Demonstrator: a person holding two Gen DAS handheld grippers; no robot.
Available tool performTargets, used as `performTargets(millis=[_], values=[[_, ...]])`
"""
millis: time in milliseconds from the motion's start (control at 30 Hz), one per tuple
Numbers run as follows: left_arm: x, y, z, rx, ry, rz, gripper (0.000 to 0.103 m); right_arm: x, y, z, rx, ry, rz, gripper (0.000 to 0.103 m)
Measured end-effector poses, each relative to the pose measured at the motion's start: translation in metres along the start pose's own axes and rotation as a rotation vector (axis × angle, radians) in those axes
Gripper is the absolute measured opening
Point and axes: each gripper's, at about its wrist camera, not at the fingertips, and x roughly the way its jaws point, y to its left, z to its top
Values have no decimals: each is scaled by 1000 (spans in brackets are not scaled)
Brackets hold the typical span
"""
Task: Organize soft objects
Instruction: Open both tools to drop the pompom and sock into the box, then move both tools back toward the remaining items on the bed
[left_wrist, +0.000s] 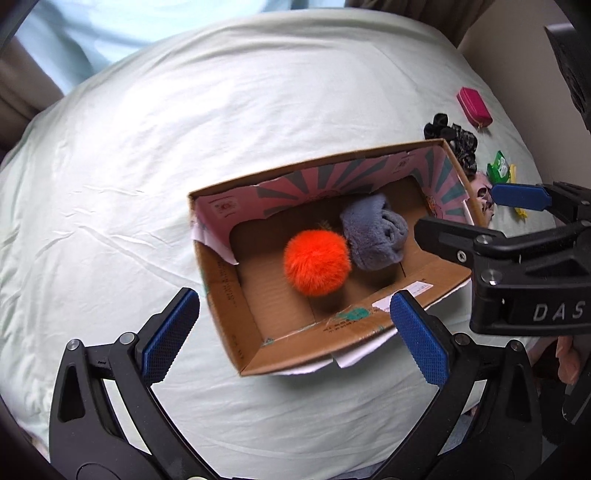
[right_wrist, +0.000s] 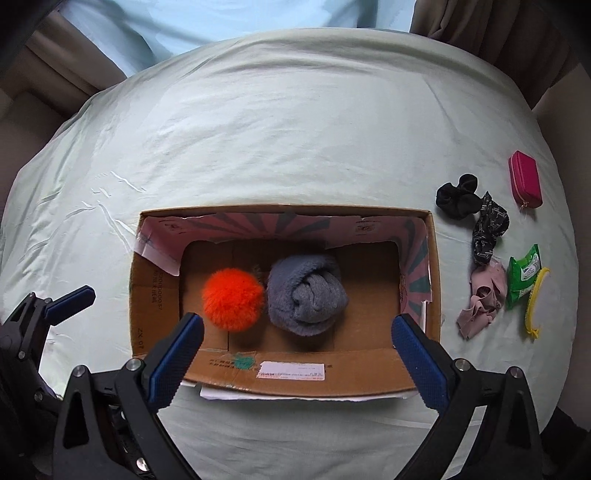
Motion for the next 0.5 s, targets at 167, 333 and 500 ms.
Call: performTargets(millis=[167, 333, 500], values=[[-37, 2, -12, -15, -63, 31, 103, -39, 10, -11, -14, -82, -3, 101], [-77, 5, -26, -61, -145, 31, 103, -93, 15, -25, -20, -197, 1, 101], [-131, 5, -38, -109, -262, 69, 103, -146, 15, -43, -36, -353, -7, 101]])
